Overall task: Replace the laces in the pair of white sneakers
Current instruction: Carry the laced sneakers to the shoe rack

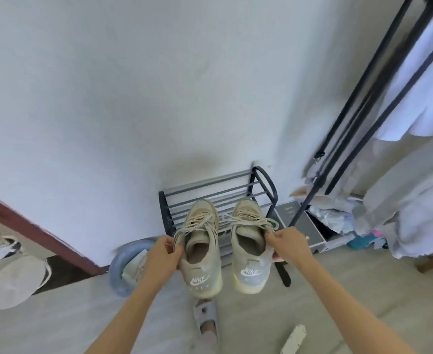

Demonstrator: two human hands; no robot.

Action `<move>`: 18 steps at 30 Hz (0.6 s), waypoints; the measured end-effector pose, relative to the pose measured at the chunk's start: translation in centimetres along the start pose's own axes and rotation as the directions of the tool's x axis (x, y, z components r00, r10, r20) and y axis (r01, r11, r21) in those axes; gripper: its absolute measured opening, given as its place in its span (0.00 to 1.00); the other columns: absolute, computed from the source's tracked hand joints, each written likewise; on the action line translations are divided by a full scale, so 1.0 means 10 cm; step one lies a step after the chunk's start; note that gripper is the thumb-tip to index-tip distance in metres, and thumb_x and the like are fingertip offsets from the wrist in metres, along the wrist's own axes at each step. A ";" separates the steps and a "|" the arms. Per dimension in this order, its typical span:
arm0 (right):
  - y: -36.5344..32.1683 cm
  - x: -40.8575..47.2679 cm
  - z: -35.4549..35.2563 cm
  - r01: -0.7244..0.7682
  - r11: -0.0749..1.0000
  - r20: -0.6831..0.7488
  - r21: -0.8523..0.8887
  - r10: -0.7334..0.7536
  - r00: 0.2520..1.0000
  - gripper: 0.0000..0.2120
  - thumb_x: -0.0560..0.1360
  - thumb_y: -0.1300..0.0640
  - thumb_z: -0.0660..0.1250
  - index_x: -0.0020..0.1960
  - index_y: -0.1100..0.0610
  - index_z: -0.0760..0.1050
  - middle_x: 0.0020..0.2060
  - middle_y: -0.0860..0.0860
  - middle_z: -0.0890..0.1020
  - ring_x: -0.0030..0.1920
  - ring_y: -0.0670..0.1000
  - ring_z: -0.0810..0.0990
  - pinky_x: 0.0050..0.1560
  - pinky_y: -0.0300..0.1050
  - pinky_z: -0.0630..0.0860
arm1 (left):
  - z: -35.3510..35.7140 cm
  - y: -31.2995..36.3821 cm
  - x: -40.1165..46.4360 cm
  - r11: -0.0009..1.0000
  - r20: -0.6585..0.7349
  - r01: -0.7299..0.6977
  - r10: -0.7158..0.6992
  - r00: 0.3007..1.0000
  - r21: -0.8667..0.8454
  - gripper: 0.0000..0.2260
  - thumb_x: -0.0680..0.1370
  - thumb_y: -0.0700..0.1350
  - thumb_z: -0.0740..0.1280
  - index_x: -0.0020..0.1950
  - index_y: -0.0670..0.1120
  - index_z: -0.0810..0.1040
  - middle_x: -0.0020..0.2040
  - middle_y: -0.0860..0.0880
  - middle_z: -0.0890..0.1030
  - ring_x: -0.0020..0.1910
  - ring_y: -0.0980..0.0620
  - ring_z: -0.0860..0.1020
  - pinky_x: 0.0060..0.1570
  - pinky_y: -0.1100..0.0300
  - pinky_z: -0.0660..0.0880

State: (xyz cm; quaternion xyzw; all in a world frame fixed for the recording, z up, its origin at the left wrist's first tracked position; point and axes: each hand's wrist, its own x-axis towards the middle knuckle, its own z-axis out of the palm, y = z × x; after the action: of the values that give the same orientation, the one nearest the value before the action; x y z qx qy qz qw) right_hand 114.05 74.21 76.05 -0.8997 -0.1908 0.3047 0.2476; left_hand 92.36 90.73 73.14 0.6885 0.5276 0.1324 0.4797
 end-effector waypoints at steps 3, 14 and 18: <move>-0.27 0.61 0.11 -0.019 1.000 0.068 -0.008 0.020 0.997 0.17 0.77 0.54 0.61 0.31 0.57 0.70 0.29 0.53 0.79 0.32 0.52 0.82 0.41 0.45 0.79 | 0.09 0.01 0.54 0.997 0.042 0.037 -0.034 0.999 -0.061 0.09 0.77 0.46 0.65 0.45 0.42 0.69 0.39 0.43 0.75 0.37 0.49 0.75 0.36 0.54 0.79; -0.97 2.00 0.40 -0.091 0.991 0.232 -0.099 0.112 0.966 0.13 0.78 0.50 0.60 0.37 0.53 0.73 0.42 0.58 0.82 0.45 0.56 0.82 0.48 0.51 0.80 | 0.28 0.10 1.77 0.981 0.052 0.190 -0.191 0.980 0.027 0.10 0.79 0.43 0.61 0.39 0.49 0.63 0.34 0.49 0.72 0.35 0.49 0.73 0.41 0.51 0.74; -1.06 2.31 0.48 -0.064 0.989 0.295 -0.131 0.100 0.950 0.14 0.78 0.48 0.59 0.41 0.56 0.76 0.41 0.56 0.80 0.47 0.56 0.82 0.46 0.47 0.78 | 0.42 0.07 1.92 0.969 0.012 0.246 -0.246 0.969 -0.004 0.09 0.79 0.44 0.61 0.40 0.47 0.64 0.34 0.49 0.72 0.33 0.51 0.70 0.35 0.56 0.69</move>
State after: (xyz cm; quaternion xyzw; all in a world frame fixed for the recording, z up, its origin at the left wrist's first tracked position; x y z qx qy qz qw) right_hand 126.00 95.72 68.18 -0.8632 -0.2066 0.4361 0.1481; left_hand 103.50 104.90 65.38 0.6170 0.6059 0.0696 0.4974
